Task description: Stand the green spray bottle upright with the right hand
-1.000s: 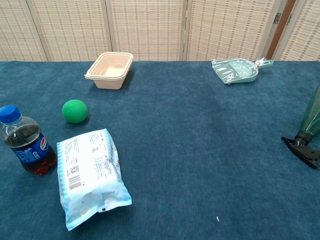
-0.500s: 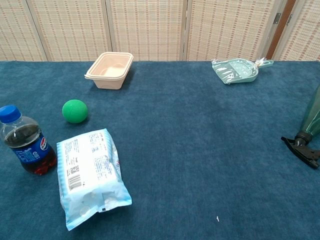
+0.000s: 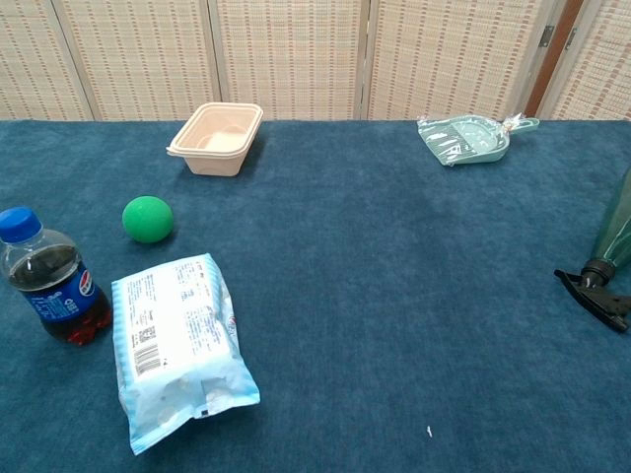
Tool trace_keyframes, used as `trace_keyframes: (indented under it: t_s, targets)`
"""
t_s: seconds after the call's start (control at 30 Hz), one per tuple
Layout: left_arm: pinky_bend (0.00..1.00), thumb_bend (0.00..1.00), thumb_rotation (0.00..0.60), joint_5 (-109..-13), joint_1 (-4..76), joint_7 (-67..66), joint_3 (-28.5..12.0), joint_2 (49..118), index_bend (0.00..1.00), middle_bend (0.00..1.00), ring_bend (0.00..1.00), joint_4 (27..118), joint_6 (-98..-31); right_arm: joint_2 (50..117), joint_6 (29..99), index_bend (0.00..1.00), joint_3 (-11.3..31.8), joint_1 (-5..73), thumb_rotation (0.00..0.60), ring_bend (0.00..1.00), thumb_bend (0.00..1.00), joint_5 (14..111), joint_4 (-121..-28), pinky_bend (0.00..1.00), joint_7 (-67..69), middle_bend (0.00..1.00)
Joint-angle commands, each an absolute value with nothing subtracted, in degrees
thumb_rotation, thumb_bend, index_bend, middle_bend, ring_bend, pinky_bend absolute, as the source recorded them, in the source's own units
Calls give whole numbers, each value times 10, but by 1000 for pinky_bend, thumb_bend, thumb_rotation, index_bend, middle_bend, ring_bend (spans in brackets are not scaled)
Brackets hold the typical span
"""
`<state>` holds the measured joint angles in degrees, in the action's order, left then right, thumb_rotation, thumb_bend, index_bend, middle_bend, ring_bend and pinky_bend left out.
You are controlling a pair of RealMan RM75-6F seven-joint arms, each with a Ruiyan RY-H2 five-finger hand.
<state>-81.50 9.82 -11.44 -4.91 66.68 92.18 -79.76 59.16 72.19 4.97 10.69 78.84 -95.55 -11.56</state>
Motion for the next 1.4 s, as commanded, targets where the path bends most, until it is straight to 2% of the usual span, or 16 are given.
trace_keyframes:
  t_s: [0.03,0.53,0.97,1.4]
  targets:
    - [0,696,600,-812,105,-116,-52,667,0,0,0,920,-789,581,704,0,52,119,600,76,228,771,-969,166,-152,57]
    - [0,696,600,-797,128,-109,-59,681,0,0,0,899,-765,559,638,0,56,182,600,76,229,720,-990,166,-302,107]
    - [0,696,600,-782,135,-114,-62,681,0,0,0,897,-759,599,584,0,42,219,600,76,227,731,-902,166,-268,108]
    - [0,696,600,-770,142,-102,-63,692,0,0,0,872,-748,616,546,0,28,242,600,76,216,735,-857,166,-246,115]
